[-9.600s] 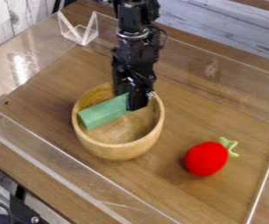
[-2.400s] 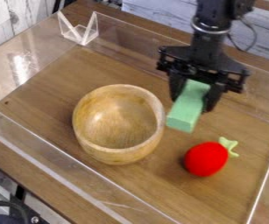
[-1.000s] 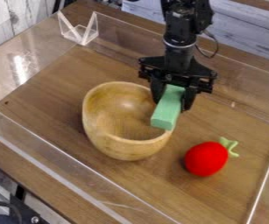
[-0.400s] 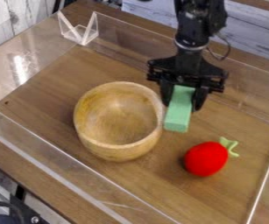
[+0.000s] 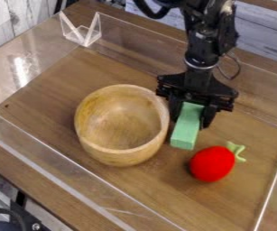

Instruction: Remove the green block from the brown bowl and put it on the table

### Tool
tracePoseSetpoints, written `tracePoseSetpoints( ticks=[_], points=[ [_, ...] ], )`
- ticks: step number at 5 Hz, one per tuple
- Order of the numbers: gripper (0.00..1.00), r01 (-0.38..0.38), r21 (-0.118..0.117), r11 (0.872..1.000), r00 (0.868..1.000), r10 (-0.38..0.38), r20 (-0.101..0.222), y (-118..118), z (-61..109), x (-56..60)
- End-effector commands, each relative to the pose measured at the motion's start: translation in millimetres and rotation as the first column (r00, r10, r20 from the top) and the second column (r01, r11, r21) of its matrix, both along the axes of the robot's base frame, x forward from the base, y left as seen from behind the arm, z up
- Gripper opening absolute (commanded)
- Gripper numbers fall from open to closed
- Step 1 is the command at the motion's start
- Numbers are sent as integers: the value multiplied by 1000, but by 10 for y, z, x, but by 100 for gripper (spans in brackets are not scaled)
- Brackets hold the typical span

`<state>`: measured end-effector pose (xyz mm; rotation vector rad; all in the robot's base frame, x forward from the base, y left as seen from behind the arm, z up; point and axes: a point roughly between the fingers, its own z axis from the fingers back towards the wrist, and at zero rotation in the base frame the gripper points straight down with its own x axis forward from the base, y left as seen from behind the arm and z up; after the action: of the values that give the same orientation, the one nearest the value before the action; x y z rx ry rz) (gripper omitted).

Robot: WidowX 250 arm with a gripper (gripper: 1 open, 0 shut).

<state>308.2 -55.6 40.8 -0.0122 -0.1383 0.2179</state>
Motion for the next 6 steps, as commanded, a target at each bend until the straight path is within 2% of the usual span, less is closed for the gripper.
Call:
tracePoseSetpoints(
  ticks=[1,2,3,4,6],
  points=[
    [0,25,3,1000,999,-25,32,-40,50,24],
    [0,39,12,999,999,-39,31,-67,32,3],
    [100,75,5,997,997,-75,33,-25,13,22],
    [100,107,-7,994,994,-106,37,18,36,36],
    [100,62,-27,998,997,-61,46,-48,239,73]
  ],
)
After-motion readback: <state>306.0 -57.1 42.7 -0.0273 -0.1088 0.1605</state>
